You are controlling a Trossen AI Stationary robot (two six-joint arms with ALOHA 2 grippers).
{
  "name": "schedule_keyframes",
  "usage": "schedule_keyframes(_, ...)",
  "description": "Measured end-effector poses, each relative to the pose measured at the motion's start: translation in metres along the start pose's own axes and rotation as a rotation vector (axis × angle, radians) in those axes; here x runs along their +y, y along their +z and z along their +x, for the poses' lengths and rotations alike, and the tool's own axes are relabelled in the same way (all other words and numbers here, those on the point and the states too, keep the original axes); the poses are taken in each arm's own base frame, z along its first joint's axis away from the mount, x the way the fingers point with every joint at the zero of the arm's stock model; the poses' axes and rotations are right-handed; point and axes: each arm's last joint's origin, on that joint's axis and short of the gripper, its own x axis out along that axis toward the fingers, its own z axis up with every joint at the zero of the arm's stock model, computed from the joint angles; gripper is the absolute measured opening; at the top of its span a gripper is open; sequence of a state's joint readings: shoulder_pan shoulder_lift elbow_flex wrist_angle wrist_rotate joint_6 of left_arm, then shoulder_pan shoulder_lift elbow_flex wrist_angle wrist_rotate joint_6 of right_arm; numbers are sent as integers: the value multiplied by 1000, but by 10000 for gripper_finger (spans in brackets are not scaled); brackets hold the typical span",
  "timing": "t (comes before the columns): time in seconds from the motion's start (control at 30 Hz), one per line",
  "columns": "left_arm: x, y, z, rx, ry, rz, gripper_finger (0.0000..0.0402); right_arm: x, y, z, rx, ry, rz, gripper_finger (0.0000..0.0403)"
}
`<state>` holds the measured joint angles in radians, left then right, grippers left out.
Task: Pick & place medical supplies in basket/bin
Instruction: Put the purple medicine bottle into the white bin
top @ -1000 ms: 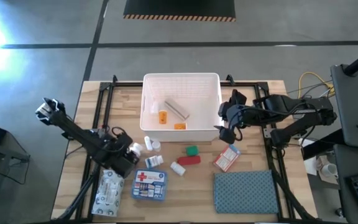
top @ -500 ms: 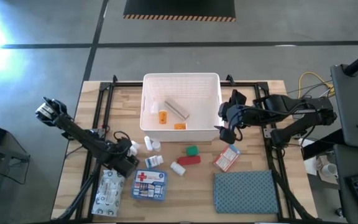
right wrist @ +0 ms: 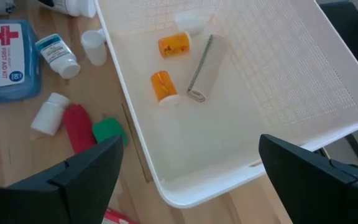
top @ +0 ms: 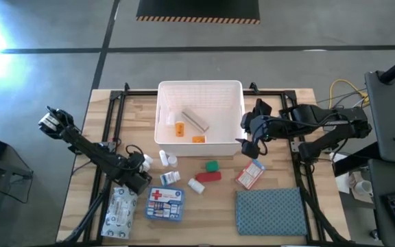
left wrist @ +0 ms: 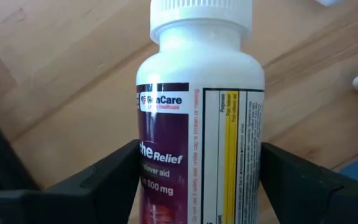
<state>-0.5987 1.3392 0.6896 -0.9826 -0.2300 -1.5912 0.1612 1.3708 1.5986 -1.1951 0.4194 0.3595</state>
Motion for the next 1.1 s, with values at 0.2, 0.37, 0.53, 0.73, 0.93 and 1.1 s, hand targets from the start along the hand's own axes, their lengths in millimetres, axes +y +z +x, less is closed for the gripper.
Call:
schedule_keyframes(0.2, 6, -2, 7, 4, 36, 27, 257, 0, 0, 0, -4, 2, 2, 365)
schedule_keyframes(0.37, -4, 3, -16, 20, 10, 21, 244, 0, 0, 0, -4, 1, 2, 365)
schedule_keyframes(0.53, -20, 18, -86, -47, -69, 26, 240, 0, 0, 0, -4, 0, -5, 365)
schedule_keyframes(0.73, -27, 42, -191, -418, -349, -26, 240, 0, 1, 0, -6, -6, -25, 365)
schedule_keyframes(0.93, -16, 89, -251, -934, -314, -50, 239, -1, 1, 0, -19, -29, -75, 365)
schedule_keyframes(1.1, -15, 162, -233, -888, -199, -35, 240, -2, 5, 1, -49, -46, -128, 365)
